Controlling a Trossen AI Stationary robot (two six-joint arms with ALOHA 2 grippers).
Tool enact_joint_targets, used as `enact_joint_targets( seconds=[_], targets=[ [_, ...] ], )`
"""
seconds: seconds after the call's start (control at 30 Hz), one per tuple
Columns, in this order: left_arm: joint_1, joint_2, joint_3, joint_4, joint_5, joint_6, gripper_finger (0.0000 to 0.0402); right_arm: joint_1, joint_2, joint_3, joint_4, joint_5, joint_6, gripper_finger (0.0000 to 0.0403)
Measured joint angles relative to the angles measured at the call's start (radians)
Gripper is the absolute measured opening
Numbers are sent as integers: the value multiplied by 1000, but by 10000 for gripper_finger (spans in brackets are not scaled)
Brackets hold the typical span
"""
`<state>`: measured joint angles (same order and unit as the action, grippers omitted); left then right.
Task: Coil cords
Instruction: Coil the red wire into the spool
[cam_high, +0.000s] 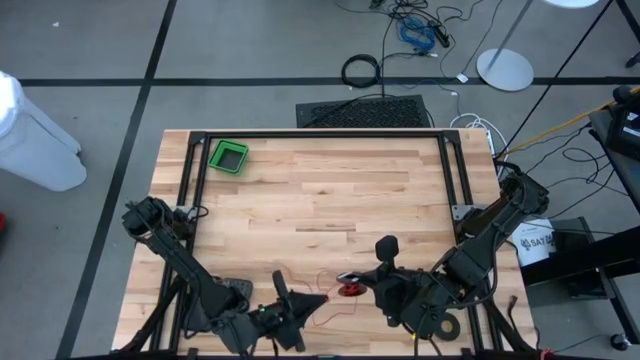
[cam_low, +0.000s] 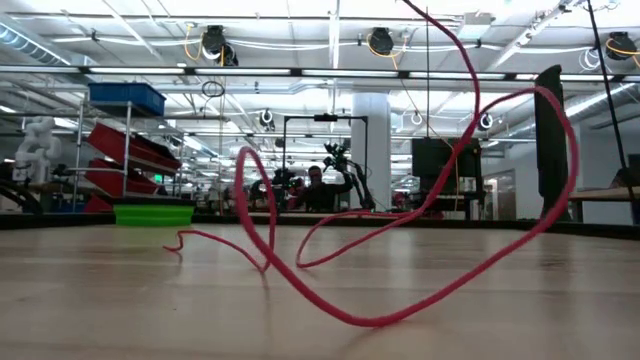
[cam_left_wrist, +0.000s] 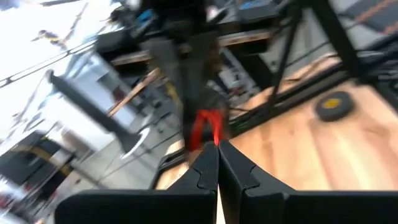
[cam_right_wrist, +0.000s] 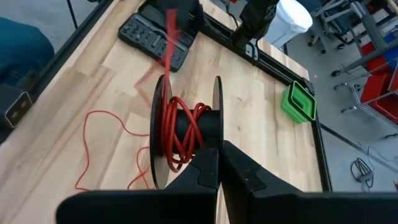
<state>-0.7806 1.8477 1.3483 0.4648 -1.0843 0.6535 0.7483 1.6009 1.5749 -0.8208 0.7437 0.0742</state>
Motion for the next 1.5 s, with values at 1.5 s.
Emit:
enact_joint_targets(
  seconds=[1.5],
  targets=[
    [8, 0, 1, -127, 178, -107, 22, 58, -20, 0, 69, -31, -10, 0]
  ],
)
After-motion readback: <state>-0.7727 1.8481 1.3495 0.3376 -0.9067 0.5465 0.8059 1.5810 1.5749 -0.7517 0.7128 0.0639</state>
